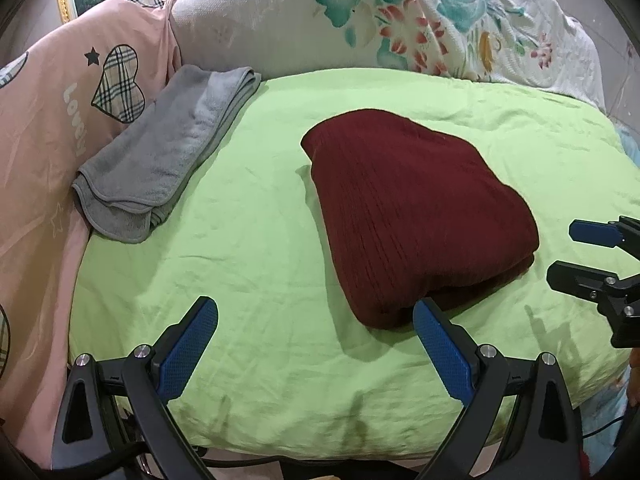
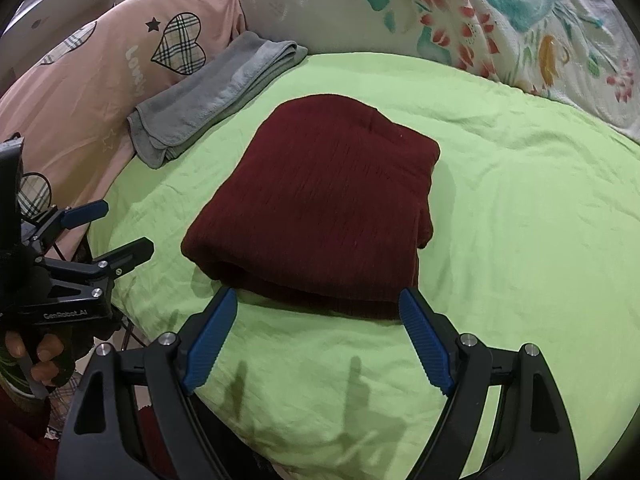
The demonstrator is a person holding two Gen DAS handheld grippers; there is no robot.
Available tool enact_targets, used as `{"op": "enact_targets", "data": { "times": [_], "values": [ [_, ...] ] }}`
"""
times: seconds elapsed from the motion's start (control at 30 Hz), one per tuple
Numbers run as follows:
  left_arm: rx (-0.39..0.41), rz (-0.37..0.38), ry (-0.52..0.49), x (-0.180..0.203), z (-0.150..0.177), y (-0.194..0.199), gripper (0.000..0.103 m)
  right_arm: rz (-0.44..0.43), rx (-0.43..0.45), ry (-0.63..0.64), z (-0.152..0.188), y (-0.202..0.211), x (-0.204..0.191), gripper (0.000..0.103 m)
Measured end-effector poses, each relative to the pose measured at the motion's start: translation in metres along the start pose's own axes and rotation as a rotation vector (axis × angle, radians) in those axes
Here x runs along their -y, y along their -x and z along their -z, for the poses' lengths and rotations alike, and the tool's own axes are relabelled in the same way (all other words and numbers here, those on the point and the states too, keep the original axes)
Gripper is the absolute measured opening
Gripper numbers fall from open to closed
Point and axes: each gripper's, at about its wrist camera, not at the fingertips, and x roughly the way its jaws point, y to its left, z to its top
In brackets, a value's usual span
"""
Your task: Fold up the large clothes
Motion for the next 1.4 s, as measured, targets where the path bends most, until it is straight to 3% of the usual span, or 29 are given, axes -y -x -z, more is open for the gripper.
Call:
{"op": "enact_targets", "data": {
  "times": [1.4],
  "values": [
    [-0.007,0.020,0.020,0.0027,-0.0014,-0.0012,0.099,-0.002,-0.008,0.007,-0.0013,-0.0053,-0.0046,0.083]
  ]
}}
